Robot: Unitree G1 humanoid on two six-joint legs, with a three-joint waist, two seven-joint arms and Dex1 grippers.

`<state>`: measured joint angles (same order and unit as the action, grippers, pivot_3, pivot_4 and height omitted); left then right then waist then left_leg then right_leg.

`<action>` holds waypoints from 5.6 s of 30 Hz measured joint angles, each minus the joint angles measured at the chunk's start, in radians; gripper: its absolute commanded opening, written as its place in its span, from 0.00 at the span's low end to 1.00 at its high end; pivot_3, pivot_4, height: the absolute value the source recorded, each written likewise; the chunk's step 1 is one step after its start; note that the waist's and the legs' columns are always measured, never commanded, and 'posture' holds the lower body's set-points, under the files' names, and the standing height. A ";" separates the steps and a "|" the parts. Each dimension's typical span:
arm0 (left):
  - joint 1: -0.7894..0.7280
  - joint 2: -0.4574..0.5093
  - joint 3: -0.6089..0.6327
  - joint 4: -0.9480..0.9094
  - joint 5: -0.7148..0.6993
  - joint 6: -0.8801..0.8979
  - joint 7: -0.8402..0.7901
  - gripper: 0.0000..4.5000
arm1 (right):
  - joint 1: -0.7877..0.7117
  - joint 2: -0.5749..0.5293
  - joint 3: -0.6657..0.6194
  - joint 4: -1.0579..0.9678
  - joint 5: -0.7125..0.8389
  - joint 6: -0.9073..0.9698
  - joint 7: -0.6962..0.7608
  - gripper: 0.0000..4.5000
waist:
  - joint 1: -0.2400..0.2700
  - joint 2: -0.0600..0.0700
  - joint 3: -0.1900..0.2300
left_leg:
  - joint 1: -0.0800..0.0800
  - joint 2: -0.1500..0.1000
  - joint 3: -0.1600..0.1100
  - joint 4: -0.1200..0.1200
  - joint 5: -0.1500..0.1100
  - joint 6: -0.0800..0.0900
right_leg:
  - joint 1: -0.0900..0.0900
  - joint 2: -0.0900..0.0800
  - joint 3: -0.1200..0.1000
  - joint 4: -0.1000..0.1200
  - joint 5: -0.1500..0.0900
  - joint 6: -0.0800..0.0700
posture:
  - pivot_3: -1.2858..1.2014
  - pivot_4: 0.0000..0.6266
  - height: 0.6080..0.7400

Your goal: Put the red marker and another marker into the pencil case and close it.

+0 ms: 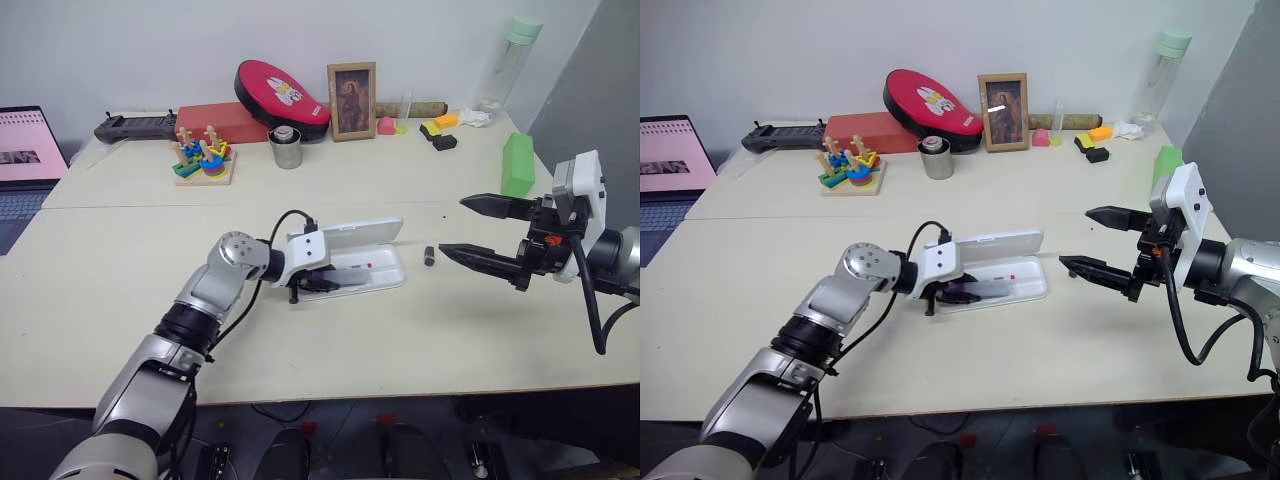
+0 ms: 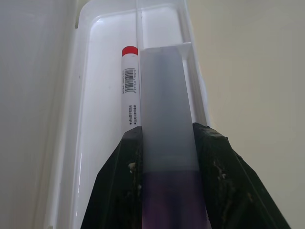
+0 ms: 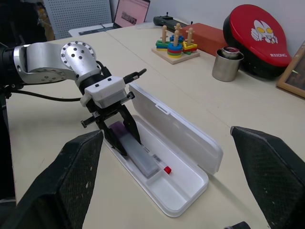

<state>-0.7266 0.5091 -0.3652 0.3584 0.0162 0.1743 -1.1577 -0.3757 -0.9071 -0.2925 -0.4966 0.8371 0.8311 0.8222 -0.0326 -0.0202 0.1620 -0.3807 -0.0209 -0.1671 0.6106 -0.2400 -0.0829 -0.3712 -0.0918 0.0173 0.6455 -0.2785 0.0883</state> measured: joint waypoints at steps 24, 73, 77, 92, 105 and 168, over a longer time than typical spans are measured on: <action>-0.038 -0.036 0.051 0.007 -0.018 0.018 0.037 0.99 | -0.010 0.017 0.039 0.012 -0.028 -0.018 -0.037 1.00 | 0.000 0.000 0.000 | 0.000 0.000 0.000 0.000 0.000 0.000 | 0.000 0.000 0.000 0.000 0.000 0.000 | 0.52 0.24 1.00; 0.140 -0.203 0.138 -0.309 -0.214 0.217 0.249 1.00 | -0.184 0.619 0.255 0.511 -0.572 0.207 -0.762 0.56 | -0.024 0.003 -0.002 | 0.001 0.000 -0.001 0.000 0.002 -0.001 | -0.001 0.000 0.001 0.002 0.000 -0.001 | 0.52 0.24 1.00; 0.140 -0.202 0.136 -0.313 -0.214 0.217 0.252 1.00 | -0.184 0.623 0.255 0.511 -0.581 0.206 -0.758 0.35 | -0.025 0.004 -0.002 | 0.001 0.000 -0.001 0.000 0.002 -0.001 | -0.001 0.000 0.001 0.003 0.000 -0.001 | 0.52 0.24 1.00; 0.212 -0.136 0.152 -0.380 -0.257 0.264 0.226 1.00 | -0.180 0.365 0.322 0.422 -0.561 0.118 -0.436 0.07 | -0.024 0.004 -0.002 | 0.001 -0.001 0.000 0.000 0.001 0.001 | -0.001 0.000 0.001 0.001 0.000 0.000 | 0.52 0.24 1.00; 0.253 0.068 0.267 -0.424 -0.356 0.250 0.069 1.00 | -0.269 0.167 0.556 0.525 -0.581 -0.365 0.282 0.07 | -0.030 0.004 -0.002 | 0.002 0.001 0.000 0.000 0.002 0.002 | 0.001 0.000 0.001 0.000 0.000 0.000 | 0.52 0.24 1.00; 0.335 0.298 0.571 -0.598 -0.592 0.492 0.138 1.00 | -0.772 0.433 0.523 0.988 -0.679 -0.319 0.344 0.63 | -0.028 0.004 -0.001 | 0.002 0.001 0.000 -0.001 0.003 0.001 | -0.002 0.002 0.001 0.002 0.001 -0.001 | 0.52 0.24 1.00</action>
<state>-0.3911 0.8072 0.2056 -0.2401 -0.5753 0.6660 -1.0197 -1.1476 -0.4745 0.2309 0.4909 0.1580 0.5123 1.1666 -0.0605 -0.0159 0.1613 -0.3791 -0.0199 -0.1671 0.6091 -0.2370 -0.0823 -0.3735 -0.0902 0.0185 0.6474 -0.2776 0.0871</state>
